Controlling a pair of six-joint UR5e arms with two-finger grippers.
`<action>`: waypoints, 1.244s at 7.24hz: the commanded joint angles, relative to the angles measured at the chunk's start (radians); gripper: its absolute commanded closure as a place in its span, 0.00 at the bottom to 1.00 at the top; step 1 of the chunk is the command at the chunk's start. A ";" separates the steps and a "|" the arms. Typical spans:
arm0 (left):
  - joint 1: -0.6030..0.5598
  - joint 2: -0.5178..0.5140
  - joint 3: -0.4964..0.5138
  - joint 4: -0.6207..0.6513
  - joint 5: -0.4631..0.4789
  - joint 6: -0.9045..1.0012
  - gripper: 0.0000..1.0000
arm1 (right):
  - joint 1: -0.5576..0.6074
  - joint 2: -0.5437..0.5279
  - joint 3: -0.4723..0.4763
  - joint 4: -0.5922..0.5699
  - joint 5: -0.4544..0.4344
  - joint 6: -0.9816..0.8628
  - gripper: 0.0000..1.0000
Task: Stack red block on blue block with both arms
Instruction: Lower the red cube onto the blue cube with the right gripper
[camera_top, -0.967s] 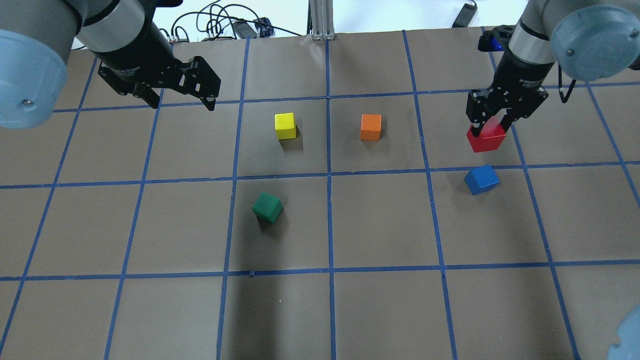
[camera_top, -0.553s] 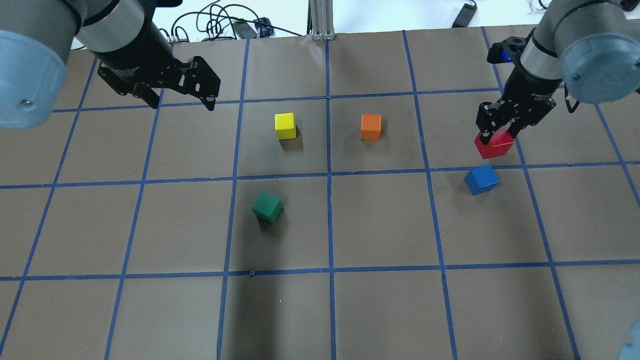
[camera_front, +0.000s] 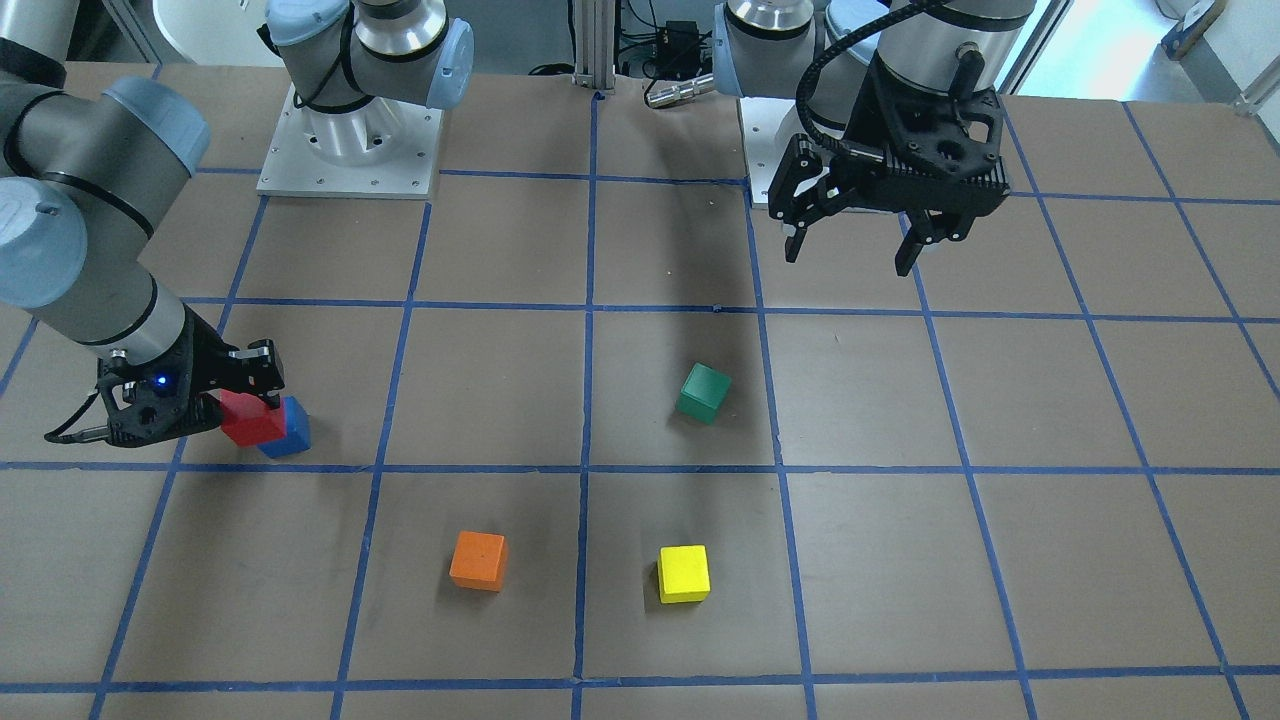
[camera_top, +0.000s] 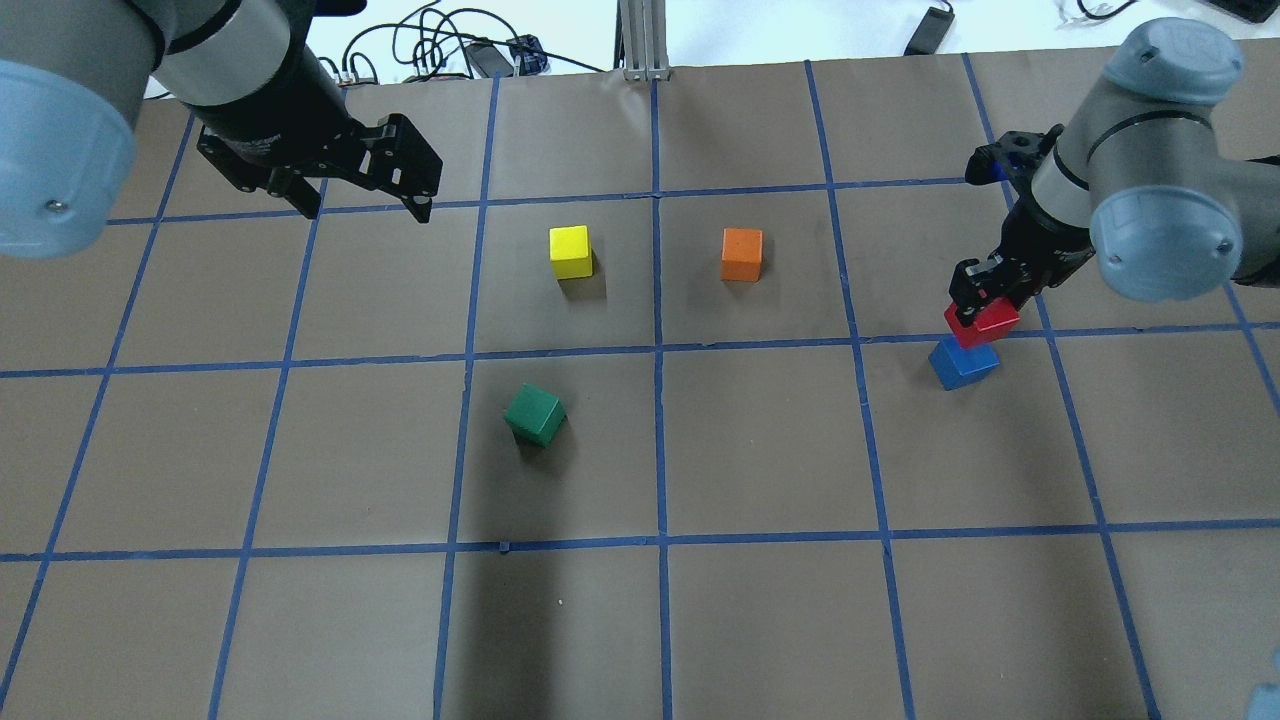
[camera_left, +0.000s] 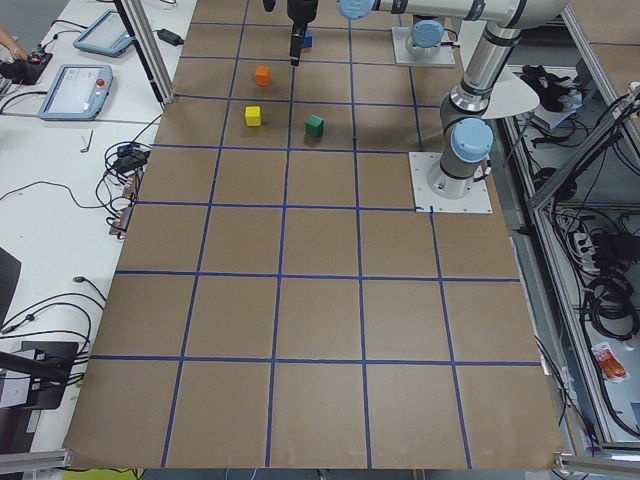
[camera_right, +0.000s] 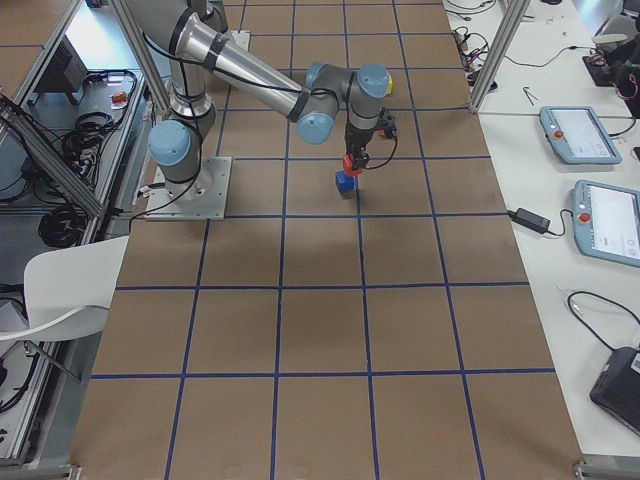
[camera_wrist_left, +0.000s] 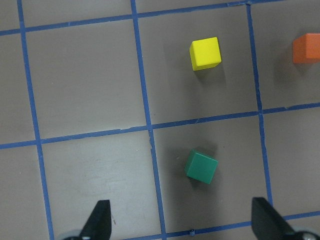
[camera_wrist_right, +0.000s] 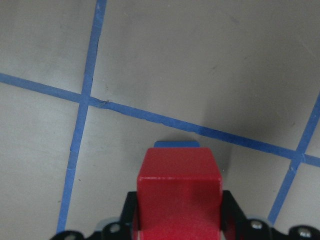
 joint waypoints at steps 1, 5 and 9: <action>0.000 0.000 -0.001 0.002 0.000 0.000 0.00 | -0.002 0.000 0.028 -0.008 0.001 -0.003 1.00; 0.000 -0.002 -0.002 0.002 0.000 -0.002 0.00 | -0.018 0.002 0.043 -0.011 0.004 -0.003 1.00; 0.000 0.000 -0.002 0.002 0.001 0.000 0.00 | -0.025 0.003 0.045 -0.032 0.002 -0.002 0.90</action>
